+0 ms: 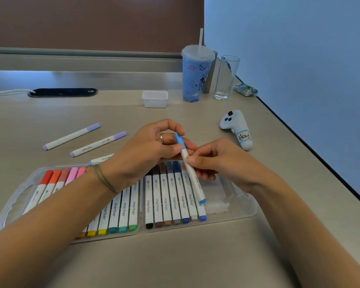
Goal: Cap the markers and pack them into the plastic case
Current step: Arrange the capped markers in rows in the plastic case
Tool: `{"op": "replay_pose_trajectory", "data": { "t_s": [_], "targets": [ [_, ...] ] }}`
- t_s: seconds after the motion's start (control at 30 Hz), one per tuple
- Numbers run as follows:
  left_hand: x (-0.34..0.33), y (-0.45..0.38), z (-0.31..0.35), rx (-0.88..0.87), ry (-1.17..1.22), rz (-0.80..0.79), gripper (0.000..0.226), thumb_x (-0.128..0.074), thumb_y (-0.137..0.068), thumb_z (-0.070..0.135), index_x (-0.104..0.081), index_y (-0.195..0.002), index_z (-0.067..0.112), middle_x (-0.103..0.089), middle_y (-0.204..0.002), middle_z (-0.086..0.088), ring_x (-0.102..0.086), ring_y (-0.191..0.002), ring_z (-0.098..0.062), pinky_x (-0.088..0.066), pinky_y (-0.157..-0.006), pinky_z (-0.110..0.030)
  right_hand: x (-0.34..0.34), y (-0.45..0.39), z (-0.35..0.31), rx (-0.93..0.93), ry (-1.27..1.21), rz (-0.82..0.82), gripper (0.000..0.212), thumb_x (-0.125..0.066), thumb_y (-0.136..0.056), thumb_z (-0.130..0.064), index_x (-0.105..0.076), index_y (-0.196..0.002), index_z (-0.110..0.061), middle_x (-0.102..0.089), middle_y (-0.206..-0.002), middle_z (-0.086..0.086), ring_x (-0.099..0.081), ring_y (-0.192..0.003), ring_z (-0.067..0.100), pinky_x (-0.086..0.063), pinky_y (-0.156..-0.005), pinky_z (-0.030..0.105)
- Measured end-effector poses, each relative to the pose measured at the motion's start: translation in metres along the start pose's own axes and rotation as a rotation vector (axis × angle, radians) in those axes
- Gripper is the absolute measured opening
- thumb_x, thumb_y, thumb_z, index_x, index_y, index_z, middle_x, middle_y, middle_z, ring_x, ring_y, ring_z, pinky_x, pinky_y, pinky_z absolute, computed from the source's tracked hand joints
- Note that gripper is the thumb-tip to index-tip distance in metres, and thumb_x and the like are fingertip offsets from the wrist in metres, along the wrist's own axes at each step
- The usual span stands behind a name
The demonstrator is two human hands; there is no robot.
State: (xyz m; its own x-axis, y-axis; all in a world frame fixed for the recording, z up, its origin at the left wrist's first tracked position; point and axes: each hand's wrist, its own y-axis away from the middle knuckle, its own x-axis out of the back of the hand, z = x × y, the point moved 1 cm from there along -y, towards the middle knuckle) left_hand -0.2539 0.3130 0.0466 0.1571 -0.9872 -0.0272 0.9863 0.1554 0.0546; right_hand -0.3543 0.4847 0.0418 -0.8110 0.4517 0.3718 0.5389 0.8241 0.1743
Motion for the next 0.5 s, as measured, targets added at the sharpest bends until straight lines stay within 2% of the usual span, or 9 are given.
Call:
{"op": "replay_pose_trajectory", "data": {
  "t_s": [0.1,0.17,0.27,0.37,0.43,0.5],
  "targets": [
    [-0.001,-0.001,-0.001,-0.001,-0.008,-0.033,0.023,-0.052,-0.095,-0.010,-0.057,-0.109,0.008,-0.075,-0.108,-0.017,-0.073,-0.099,-0.030,-0.059,-0.090,-0.034,0.000,0.000,-0.001,-0.053,-0.004,-0.028,0.014,-0.071,-0.094,-0.016,-0.078,-0.092,-0.005,-0.072,-0.073,0.010,-0.060,-0.064,0.015,-0.049,-0.059,0.024],
    [-0.002,-0.001,-0.002,-0.008,-0.062,-0.014,0.024,-0.055,-0.095,-0.007,-0.059,-0.112,0.008,-0.075,-0.107,-0.013,-0.073,-0.099,-0.027,-0.059,-0.088,-0.033,0.001,0.002,-0.002,-0.072,0.024,-0.040,0.014,-0.070,-0.094,-0.016,-0.077,-0.090,-0.005,-0.072,-0.071,0.009,-0.061,-0.063,0.015,-0.050,-0.059,0.024],
    [-0.003,-0.002,-0.004,-0.022,-0.281,0.057,0.030,-0.067,-0.091,0.004,-0.064,-0.117,0.018,-0.076,-0.101,-0.004,-0.074,-0.092,-0.020,-0.061,-0.083,-0.029,0.006,0.004,-0.002,-0.098,0.060,-0.022,0.020,-0.070,-0.094,-0.019,-0.076,-0.085,-0.002,-0.070,-0.069,0.009,-0.060,-0.060,0.015,-0.049,-0.056,0.023],
    [0.001,-0.003,-0.010,-0.013,-0.667,0.090,0.026,-0.077,-0.085,0.019,-0.066,-0.105,0.031,-0.072,-0.088,0.003,-0.070,-0.075,-0.009,-0.055,-0.067,-0.015,0.014,0.005,-0.002,-0.175,0.108,-0.013,0.023,-0.071,-0.093,-0.019,-0.075,-0.084,0.002,-0.070,-0.066,0.009,-0.059,-0.054,0.013,-0.047,-0.053,0.023],
    [0.001,-0.003,-0.013,0.006,-0.788,0.071,0.021,-0.081,-0.081,0.027,-0.067,-0.094,0.031,-0.070,-0.081,0.005,-0.065,-0.066,-0.002,-0.048,-0.060,-0.012,0.015,0.007,-0.002,-0.239,0.140,-0.057,0.021,-0.071,-0.093,-0.017,-0.076,-0.081,0.000,-0.073,-0.067,0.011,-0.060,-0.050,0.012,-0.048,-0.050,0.024],
    [0.000,-0.004,-0.015,0.017,-0.864,0.048,0.020,-0.084,-0.077,0.033,-0.066,-0.088,0.030,-0.068,-0.078,0.005,-0.060,-0.064,-0.001,-0.045,-0.059,-0.014,0.013,0.008,-0.001,-0.277,0.171,-0.077,0.021,-0.072,-0.093,-0.016,-0.077,-0.081,0.000,-0.075,-0.070,0.013,-0.060,-0.048,0.013,-0.049,-0.048,0.026]
  ]
}}
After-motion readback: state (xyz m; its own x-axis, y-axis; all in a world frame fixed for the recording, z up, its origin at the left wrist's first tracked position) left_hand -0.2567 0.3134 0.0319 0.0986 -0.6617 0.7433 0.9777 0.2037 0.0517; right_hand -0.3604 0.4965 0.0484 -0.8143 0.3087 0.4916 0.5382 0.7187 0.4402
